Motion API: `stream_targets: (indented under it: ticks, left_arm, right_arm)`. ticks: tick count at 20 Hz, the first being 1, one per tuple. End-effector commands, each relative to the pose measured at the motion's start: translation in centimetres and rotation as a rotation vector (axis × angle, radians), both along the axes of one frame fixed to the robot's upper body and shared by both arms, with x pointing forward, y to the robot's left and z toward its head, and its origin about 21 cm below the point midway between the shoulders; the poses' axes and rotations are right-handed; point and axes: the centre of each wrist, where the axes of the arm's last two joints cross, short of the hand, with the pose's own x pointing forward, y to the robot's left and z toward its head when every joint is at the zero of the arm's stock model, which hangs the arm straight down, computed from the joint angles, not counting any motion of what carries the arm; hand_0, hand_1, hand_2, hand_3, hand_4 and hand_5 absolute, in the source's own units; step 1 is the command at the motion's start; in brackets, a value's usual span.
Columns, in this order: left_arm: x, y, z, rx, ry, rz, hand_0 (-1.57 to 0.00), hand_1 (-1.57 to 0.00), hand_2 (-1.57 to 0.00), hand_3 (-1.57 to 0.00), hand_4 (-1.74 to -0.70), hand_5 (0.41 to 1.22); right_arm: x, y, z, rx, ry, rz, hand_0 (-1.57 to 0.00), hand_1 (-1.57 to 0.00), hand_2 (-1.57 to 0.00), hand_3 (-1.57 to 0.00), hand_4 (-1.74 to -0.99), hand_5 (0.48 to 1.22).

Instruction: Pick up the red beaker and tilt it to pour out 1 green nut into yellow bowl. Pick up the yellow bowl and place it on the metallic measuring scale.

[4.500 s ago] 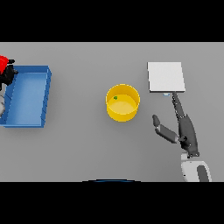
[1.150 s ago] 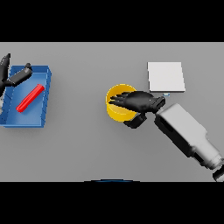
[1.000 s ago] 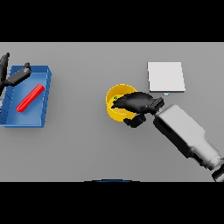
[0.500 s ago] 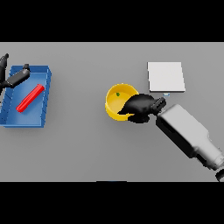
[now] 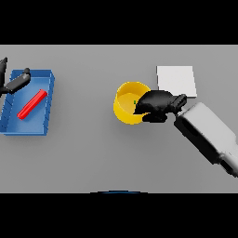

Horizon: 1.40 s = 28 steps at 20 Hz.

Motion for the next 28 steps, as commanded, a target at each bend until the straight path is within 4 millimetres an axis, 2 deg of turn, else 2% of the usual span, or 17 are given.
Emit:
stream_targets:
  ticks: [1, 4, 9, 10, 13, 17, 22, 25, 28]
  left_arm:
    - [0.2, 0.0, -0.2, 0.000, 0.006, -0.001, 0.00, 0.00, 0.00, 0.00, -0.80, 0.719]
    - [0.3, -0.5, 0.0, -0.002, -0.002, -0.015, 0.00, 0.00, 0.00, 0.00, -0.80, 0.722]
    - [0.6, -0.5, 0.7, 0.001, -0.002, -0.012, 0.00, 0.00, 0.00, 0.00, -0.80, 0.723]
    - [0.3, -0.4, 0.6, 0.008, -0.008, -0.015, 0.00, 0.00, 0.00, 0.00, -0.80, 0.723]
    - [0.2, -0.4, 0.4, 0.003, -0.009, -0.009, 0.00, 0.00, 0.00, 0.00, -0.81, 0.741]
    - [0.0, -0.4, 0.7, 0.019, -0.007, 0.001, 0.00, 0.00, 0.00, 0.00, -0.80, 0.735]
    - [-0.6, -0.8, 1.0, 0.013, 0.010, 0.026, 0.00, 0.00, 0.00, 0.00, -0.83, 0.765]
    - [-0.6, -0.8, 1.0, 0.015, 0.017, 0.030, 0.00, 0.00, 0.00, 0.00, -0.83, 0.774]
    - [-0.3, -0.6, 1.2, 0.018, 0.020, 0.040, 0.00, 0.00, 0.00, 0.00, -0.82, 0.763]
  right_arm:
    - [0.0, 0.3, 0.7, -0.012, -0.026, -0.024, -1.56, -1.55, -1.52, -1.36, -1.730, 1.217]
    - [0.1, -0.5, 3.1, -0.016, -0.073, -0.059, -1.56, -1.56, -1.54, -1.31, -1.724, 1.219]
    - [0.0, 0.2, 4.4, -0.014, -0.105, -0.115, -1.57, -1.57, -1.56, -1.24, -1.719, 1.220]
    - [0.2, -0.3, 4.8, -0.013, -0.119, -0.106, -1.57, -1.57, -1.56, -1.24, -1.719, 1.220]
    - [1.2, -1.5, 6.5, -0.023, -0.182, -0.163, -1.57, -1.57, -1.57, -1.33, -1.720, 1.221]
    - [3.3, -4.1, 6.6, -0.030, -0.227, -0.268, -1.57, -1.57, -1.57, -1.24, -1.720, 1.221]
    - [5.4, -7.5, 5.5, -0.027, -0.202, -0.400, -1.57, -1.57, -1.57, -1.19, -1.720, 1.221]
    - [6.4, -8.8, 4.7, -0.014, -0.199, -0.436, -1.57, -1.57, -1.57, -1.17, -1.720, 1.221]
    - [7.4, -9.6, 3.5, -0.031, -0.192, -0.501, -1.57, -1.57, -1.57, -1.23, -1.722, 1.221]
